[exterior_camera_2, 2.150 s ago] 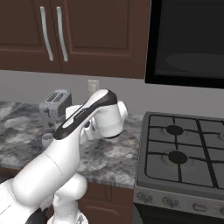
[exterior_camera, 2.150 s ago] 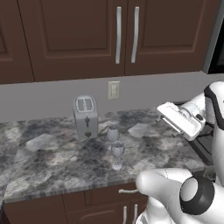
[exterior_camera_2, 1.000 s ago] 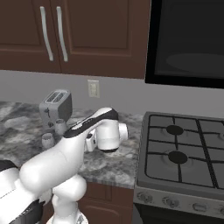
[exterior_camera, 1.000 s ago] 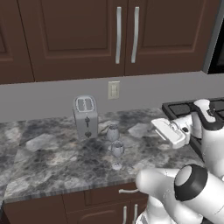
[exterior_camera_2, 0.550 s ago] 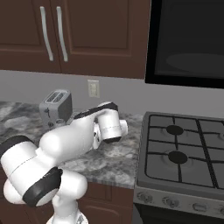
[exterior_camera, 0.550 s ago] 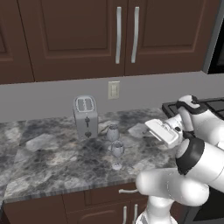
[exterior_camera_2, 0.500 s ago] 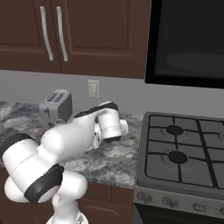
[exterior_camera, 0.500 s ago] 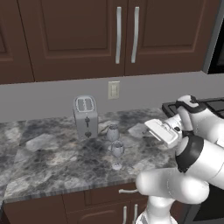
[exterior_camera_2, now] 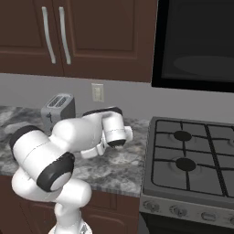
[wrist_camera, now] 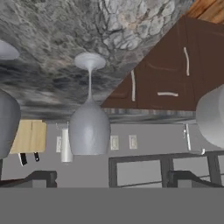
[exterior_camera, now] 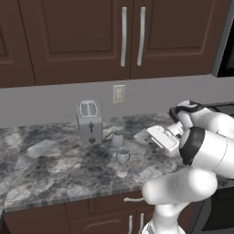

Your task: Retrieve the wine glasses from the counter and place one next to each plate.

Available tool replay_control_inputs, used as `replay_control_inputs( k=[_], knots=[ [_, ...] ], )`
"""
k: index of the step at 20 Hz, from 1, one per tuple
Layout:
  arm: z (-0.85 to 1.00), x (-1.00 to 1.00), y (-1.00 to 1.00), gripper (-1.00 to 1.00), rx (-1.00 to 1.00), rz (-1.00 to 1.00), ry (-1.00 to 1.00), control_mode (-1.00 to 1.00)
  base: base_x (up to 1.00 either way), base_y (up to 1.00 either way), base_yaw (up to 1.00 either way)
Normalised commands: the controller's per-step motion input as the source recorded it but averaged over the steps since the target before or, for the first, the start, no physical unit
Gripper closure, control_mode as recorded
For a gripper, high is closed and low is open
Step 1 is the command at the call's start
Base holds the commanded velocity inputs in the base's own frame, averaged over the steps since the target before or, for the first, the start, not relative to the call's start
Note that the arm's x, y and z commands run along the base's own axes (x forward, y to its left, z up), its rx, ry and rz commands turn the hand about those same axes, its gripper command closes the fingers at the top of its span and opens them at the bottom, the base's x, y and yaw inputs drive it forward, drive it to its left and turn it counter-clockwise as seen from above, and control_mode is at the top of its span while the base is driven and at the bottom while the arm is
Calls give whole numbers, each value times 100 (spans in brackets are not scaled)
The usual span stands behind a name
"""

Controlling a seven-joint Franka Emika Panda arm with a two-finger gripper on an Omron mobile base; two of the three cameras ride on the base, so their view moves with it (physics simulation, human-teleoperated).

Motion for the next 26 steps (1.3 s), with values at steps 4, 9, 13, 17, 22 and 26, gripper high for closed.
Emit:
replay_control_inputs(
  k=[4, 9, 13, 17, 22, 26],
  knots=[
    [-20, 0, 15, -100, -3, -5, -14, -100, 0, 0, 0],
    [-20, 1, 19, -100, -5, -3, -16, -100, 0, 0, 0],
    [-16, 5, 16, -100, -3, -3, -7, -100, 0, 0, 0],
    [-9, 9, 10, -100, 0, 0, 0, -100, 0, 0, 0],
    [-16, 0, 20, -100, 0, 0, 0, -100, 0, 0, 0],
    [-21, 0, 18, -100, 0, 0, 0, -100, 0, 0, 0]
  ],
)
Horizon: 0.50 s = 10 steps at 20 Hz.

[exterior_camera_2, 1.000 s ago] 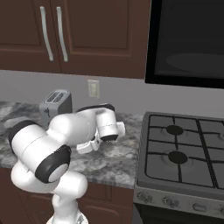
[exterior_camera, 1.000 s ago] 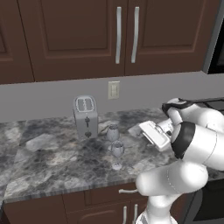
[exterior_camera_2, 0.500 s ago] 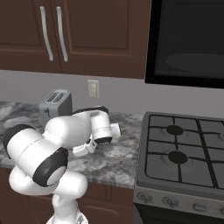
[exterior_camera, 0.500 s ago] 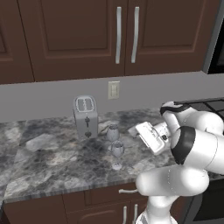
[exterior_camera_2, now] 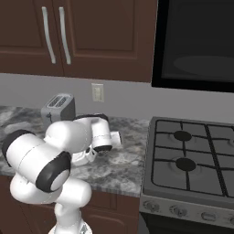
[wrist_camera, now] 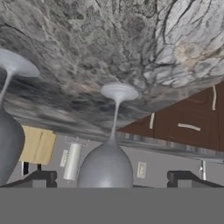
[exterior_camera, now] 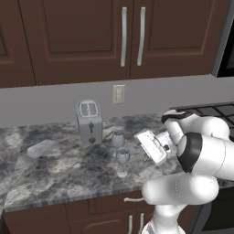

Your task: Retrieve the wine glasses from the counter and place one next to each plate.

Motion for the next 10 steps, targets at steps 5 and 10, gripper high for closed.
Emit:
replay_control_inputs(
  k=[5, 10],
  knots=[
    [-23, 0, 10, -100, 0, 0, 0, -100, 0, 0, 0],
    [-25, 0, 4, -100, 2, 1, 1, -100, 0, 0, 0]
  ],
)
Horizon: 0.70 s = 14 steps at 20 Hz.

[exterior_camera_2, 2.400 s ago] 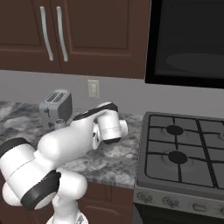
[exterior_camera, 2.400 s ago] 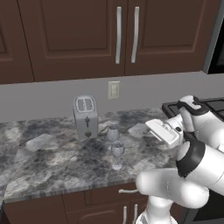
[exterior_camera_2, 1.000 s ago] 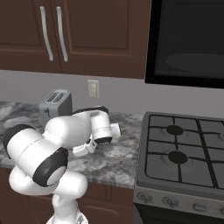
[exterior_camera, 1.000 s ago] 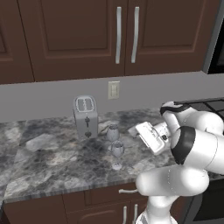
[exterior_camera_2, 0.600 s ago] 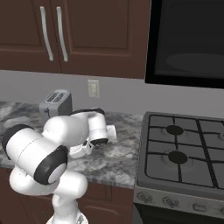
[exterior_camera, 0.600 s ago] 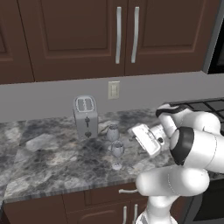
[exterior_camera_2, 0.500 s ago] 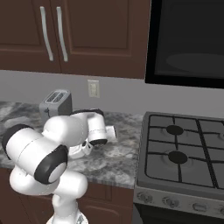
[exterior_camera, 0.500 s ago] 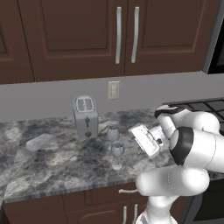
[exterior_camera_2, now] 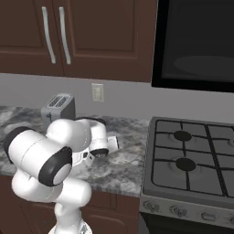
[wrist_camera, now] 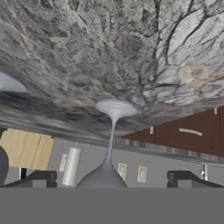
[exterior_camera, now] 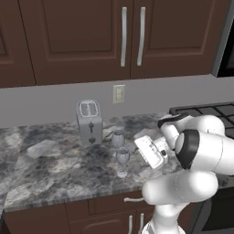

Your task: Retrieve the wine glasses from the counter and place one next to each plate.

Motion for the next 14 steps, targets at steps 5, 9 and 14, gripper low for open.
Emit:
replay_control_inputs(
  k=[5, 9, 14],
  knots=[
    [-23, 4, 2, -100, 10, 0, 5, -100, 0, 0, 0],
    [-14, 9, 7, -100, 4, 0, 8, -100, 0, 0, 0],
    [-1, 2, 16, -100, 0, 0, 5, -100, 0, 0, 0]
  ],
)
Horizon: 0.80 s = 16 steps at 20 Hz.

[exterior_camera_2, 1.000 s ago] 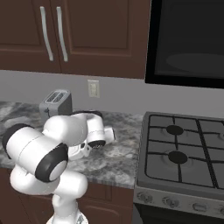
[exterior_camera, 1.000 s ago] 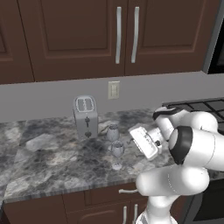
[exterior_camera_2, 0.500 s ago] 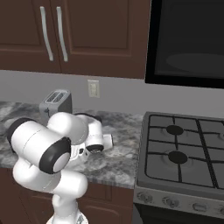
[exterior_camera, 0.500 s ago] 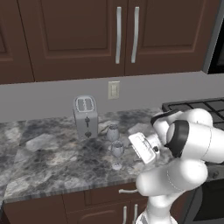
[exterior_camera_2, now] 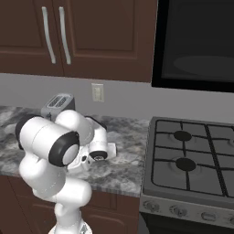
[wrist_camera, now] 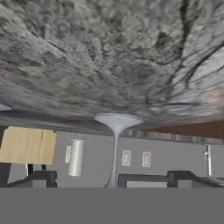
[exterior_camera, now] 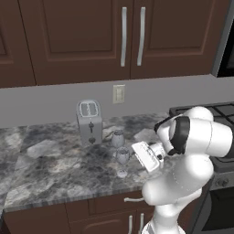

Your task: Retrieve the wine glasses from the counter and place one next to each plate.

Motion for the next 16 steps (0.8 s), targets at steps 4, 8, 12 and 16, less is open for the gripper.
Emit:
replay_control_inputs(
  k=[4, 8, 12, 16],
  knots=[
    [0, 6, 18, -100, -1, 0, 2, -100, 0, 0, 0],
    [-2, 4, 17, -100, -3, 0, 0, -100, 0, 0, 0],
    [-11, 1, 18, -100, 0, 0, 6, -100, 0, 0, 0],
    [-6, 0, 8, -100, 0, 0, 7, -100, 0, 0, 0]
  ],
)
